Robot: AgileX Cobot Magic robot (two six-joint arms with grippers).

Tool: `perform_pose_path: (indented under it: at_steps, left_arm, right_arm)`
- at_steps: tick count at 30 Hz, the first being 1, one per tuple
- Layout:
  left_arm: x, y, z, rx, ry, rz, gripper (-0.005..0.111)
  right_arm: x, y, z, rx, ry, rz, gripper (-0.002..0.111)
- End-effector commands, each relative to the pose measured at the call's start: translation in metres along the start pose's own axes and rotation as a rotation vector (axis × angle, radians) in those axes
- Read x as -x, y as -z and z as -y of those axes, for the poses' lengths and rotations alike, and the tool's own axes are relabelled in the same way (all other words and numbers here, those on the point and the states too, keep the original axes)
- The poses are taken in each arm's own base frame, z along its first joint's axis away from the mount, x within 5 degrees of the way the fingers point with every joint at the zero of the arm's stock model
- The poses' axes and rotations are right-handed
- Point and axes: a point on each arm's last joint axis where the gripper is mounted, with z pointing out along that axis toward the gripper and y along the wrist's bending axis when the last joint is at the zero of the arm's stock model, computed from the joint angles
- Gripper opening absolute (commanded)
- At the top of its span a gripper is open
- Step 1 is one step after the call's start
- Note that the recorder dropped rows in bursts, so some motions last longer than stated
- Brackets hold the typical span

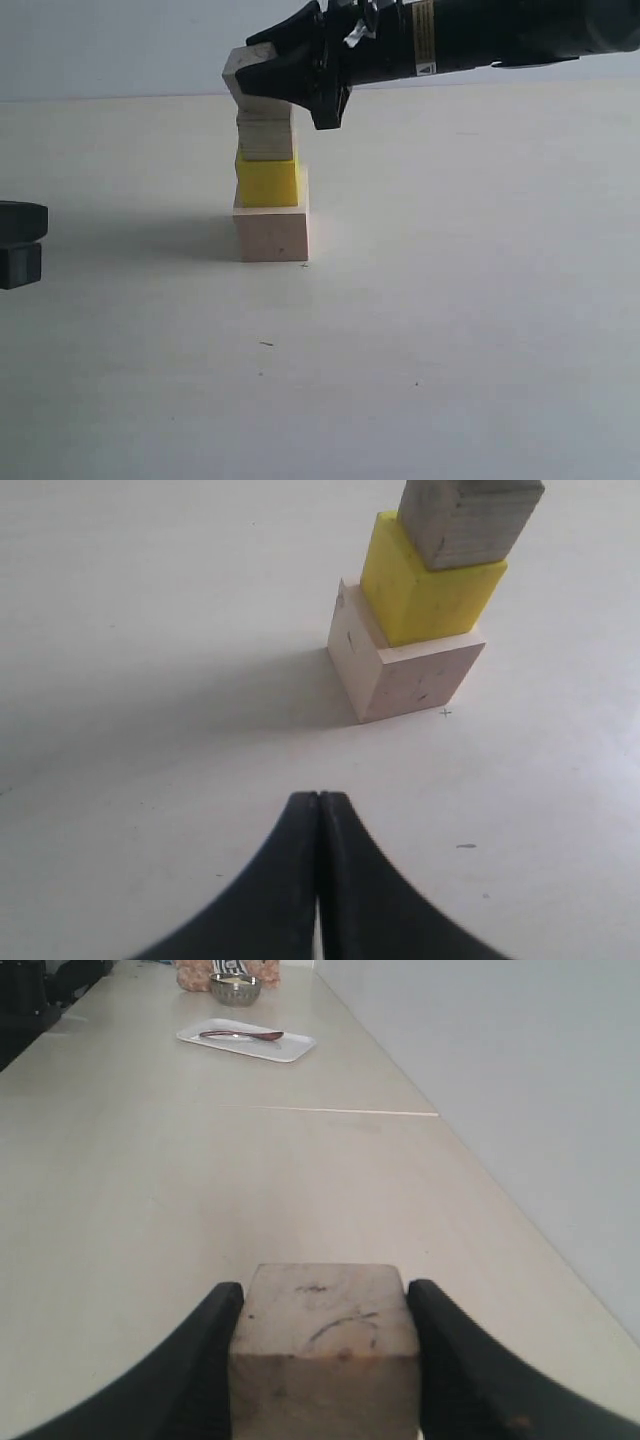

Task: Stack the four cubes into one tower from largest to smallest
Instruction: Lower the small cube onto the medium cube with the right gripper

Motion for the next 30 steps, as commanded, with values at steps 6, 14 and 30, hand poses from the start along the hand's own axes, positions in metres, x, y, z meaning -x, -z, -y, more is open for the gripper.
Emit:
perform_pose_path:
  at_steps: [6, 14, 30]
  left_arm:
    - [-0.002, -0.001, 0.0, 0.001, 0.007, -0.009, 0.0]
    - [-0.002, -0.001, 0.0, 0.001, 0.007, -0.009, 0.0]
    - [-0.002, -0.001, 0.0, 0.001, 0.007, -0.009, 0.0]
  right_arm:
    - [-0.002, -0.002, 0.002, 0.009, -0.028, 0.075, 0.0]
    - [-0.002, 0.007, 0.007, 0.009, -0.038, 0.104, 0.0]
    - [-0.001, 0.01, 0.005, 0.037, -0.032, 0.116, 0.0]
